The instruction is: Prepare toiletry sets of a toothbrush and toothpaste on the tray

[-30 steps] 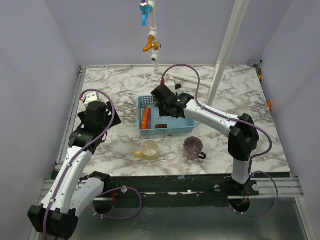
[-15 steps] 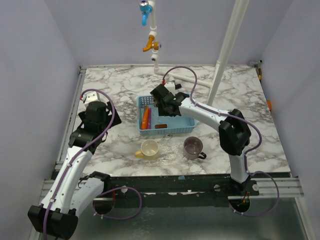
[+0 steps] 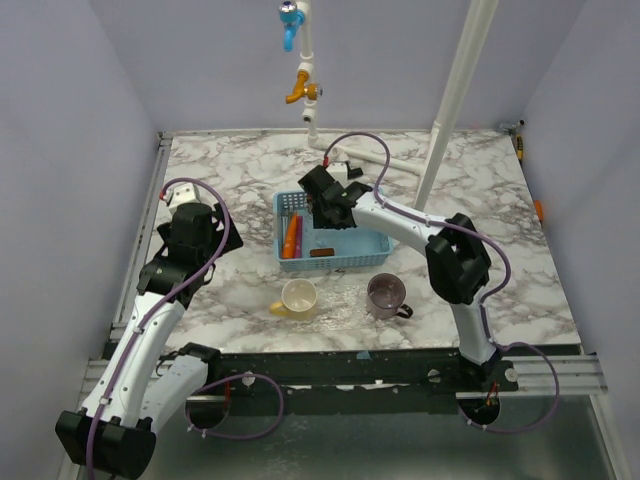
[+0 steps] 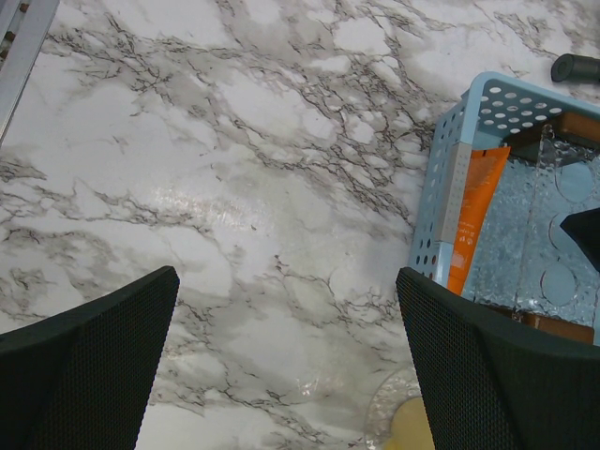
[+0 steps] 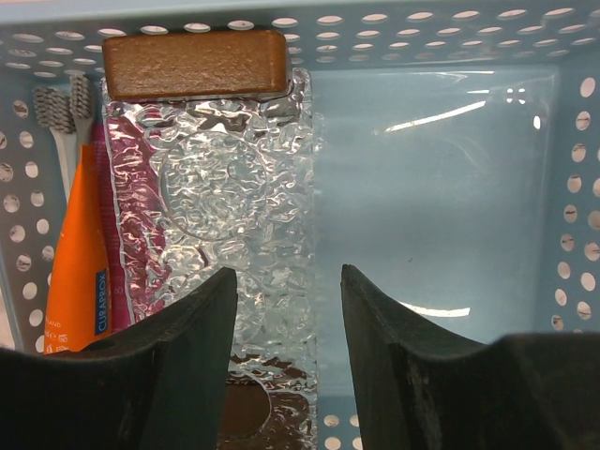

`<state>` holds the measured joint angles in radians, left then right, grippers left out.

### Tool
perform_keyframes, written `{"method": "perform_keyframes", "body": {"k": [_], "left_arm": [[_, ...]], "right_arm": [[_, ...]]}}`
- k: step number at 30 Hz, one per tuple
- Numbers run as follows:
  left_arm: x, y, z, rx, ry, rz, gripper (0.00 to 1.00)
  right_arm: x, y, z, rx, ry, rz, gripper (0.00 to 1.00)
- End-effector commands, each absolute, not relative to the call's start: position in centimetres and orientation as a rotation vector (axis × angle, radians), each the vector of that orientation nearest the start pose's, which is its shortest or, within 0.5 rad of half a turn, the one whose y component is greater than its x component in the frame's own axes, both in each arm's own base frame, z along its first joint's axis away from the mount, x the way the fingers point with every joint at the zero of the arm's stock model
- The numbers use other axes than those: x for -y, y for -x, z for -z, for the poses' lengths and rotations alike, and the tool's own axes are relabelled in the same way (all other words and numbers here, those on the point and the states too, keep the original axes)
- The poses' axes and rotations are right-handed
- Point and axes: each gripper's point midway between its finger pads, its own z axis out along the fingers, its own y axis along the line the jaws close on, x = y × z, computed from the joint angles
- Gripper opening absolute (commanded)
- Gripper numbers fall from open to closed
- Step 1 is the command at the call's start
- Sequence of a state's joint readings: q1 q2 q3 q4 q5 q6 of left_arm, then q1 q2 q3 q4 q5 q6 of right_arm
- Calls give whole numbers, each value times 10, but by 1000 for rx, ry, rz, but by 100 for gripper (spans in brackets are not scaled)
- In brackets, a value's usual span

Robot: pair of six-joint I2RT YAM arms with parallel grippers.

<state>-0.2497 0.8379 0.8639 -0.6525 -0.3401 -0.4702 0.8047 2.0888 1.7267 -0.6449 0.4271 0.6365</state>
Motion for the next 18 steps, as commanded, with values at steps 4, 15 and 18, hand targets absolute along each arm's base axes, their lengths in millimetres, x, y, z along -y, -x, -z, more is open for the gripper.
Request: {"method": "perform_keyframes", "body": {"k": [4,15,18], "left_arm": [[27,-268,-215,-2080,414,69,99],[27,-268,-215,-2080,413,68,99],[27,-268,-215,-2080,412,69,99]], "right_arm": [[-336,-391,-81,-2455,33,-93,47],[-328,-387,-70,-2470,56,-42,32],[-328,-388,-69,-2472,69,-32,23]]}}
